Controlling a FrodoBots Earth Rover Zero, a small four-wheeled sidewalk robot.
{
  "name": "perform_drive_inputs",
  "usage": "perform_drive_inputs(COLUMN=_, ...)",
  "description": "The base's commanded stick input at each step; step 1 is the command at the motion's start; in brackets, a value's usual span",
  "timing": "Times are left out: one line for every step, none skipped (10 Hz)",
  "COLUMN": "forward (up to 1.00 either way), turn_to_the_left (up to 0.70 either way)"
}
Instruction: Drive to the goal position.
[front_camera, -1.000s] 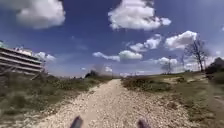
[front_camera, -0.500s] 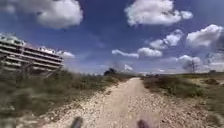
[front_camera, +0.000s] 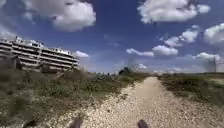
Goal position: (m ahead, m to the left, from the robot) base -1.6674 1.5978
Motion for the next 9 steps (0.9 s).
perform_drive_inputs(forward=0.00, turn_to_the_left=0.45)
perform_drive_inputs(forward=0.00, turn_to_the_left=0.45)
perform_drive_inputs(forward=0.00, turn_to_the_left=0.45)
perform_drive_inputs(forward=0.00, turn_to_the_left=0.45)
perform_drive_inputs(forward=0.00, turn_to_the_left=0.45)
perform_drive_inputs(forward=0.00, turn_to_the_left=0.45)
perform_drive_inputs(forward=0.00, turn_to_the_left=0.45)
perform_drive_inputs(forward=0.00, turn_to_the_left=0.45)
perform_drive_inputs(forward=0.00, turn_to_the_left=0.45)
